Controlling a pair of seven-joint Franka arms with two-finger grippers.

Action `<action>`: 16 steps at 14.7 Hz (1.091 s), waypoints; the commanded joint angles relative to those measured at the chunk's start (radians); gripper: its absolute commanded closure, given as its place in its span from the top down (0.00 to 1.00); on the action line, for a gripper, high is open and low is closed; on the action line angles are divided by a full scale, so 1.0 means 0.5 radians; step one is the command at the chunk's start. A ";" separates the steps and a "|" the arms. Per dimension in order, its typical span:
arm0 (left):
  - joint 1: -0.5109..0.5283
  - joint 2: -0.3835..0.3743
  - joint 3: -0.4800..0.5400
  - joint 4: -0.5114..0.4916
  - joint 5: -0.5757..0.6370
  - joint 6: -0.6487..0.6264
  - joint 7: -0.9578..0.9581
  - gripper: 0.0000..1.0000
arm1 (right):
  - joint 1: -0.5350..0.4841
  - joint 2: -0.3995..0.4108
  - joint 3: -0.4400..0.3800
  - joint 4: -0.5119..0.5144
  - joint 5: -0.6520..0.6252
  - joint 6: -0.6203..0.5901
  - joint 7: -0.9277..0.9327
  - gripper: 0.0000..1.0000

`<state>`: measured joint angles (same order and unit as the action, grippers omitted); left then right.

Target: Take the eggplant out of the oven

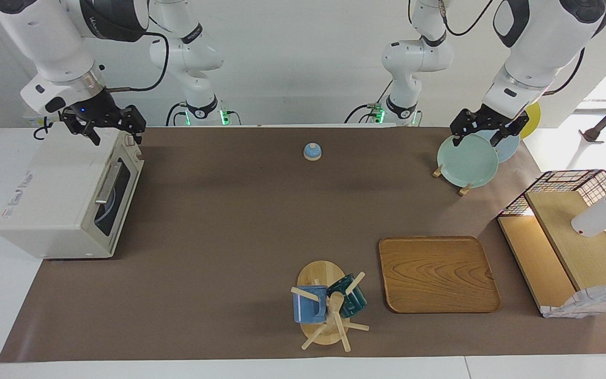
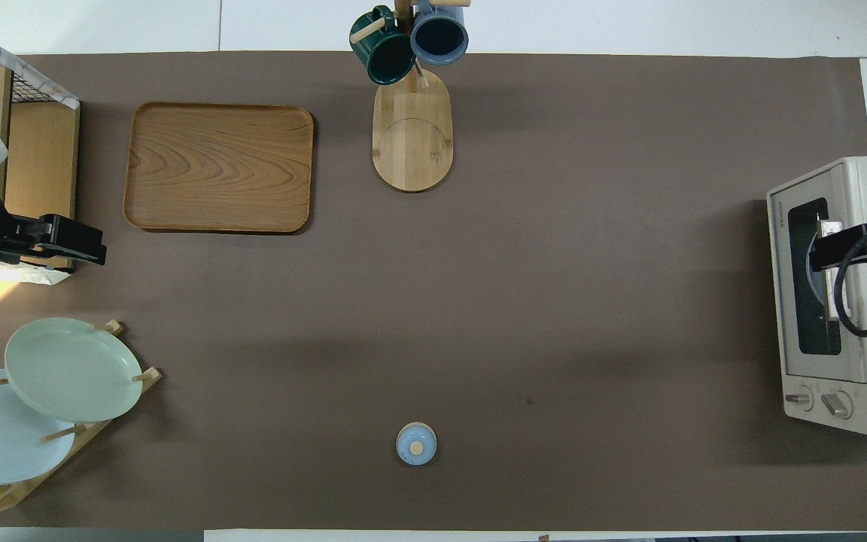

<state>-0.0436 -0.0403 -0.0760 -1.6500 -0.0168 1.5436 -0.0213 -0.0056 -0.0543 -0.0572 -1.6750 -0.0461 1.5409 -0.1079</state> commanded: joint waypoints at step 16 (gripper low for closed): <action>0.023 -0.033 -0.017 -0.029 0.043 -0.010 0.009 1.00 | -0.007 -0.128 0.004 -0.558 -0.269 0.652 -0.211 0.00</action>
<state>-0.0436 -0.0403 -0.0759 -1.6501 -0.0168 1.5436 -0.0213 -0.0051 -0.0832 -0.0572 -1.8625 -0.1005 1.7993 -0.2081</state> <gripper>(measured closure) 0.000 0.775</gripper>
